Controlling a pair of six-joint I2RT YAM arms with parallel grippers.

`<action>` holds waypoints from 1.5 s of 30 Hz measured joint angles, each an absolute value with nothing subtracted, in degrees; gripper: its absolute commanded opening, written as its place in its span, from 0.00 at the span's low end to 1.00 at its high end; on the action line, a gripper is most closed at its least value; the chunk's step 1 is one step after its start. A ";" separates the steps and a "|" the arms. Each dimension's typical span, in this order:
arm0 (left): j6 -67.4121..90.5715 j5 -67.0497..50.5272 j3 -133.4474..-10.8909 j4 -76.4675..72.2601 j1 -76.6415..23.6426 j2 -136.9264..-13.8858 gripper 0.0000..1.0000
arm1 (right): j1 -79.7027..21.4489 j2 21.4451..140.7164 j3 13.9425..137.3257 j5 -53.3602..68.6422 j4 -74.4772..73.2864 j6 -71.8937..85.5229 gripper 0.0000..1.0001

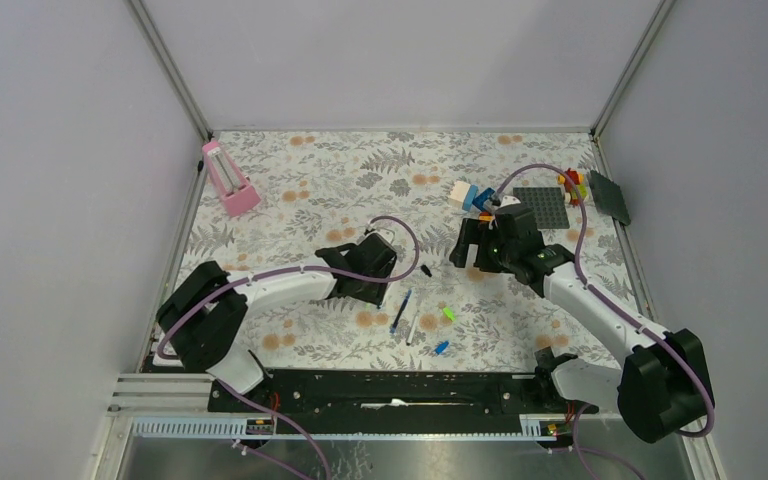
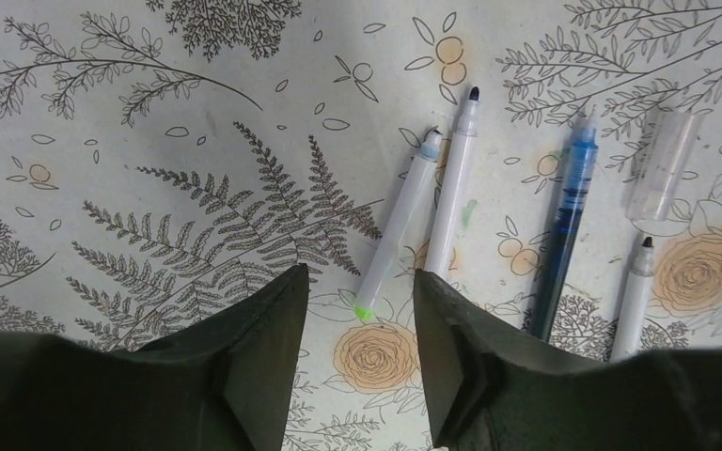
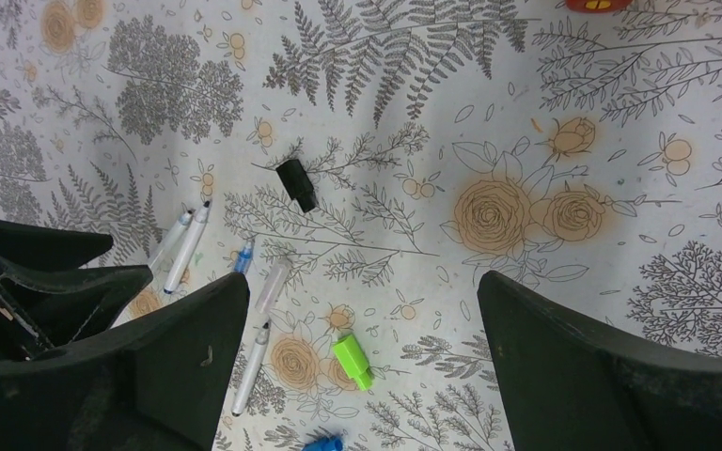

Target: Insert the pens into the pen caps

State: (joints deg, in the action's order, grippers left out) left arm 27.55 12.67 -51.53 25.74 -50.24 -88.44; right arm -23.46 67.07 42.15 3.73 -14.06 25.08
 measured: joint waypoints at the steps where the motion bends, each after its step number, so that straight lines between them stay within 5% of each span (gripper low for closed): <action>1: 27.33 12.80 -51.75 25.74 -50.24 -89.08 0.50 | -23.66 67.26 42.15 3.73 -14.20 25.06 0.99; 29: 25.74 12.64 -51.79 22.55 -50.24 -93.60 0.36 | -24.34 68.12 42.15 3.70 -14.92 24.60 0.99; 39: 25.69 12.25 -51.79 20.47 -50.24 -94.26 0.21 | -24.34 68.31 42.15 3.70 -14.98 24.40 0.99; 45: 26.00 12.16 -51.79 18.44 -50.24 -94.80 0.00 | -24.34 68.31 42.15 3.70 -15.03 24.23 0.99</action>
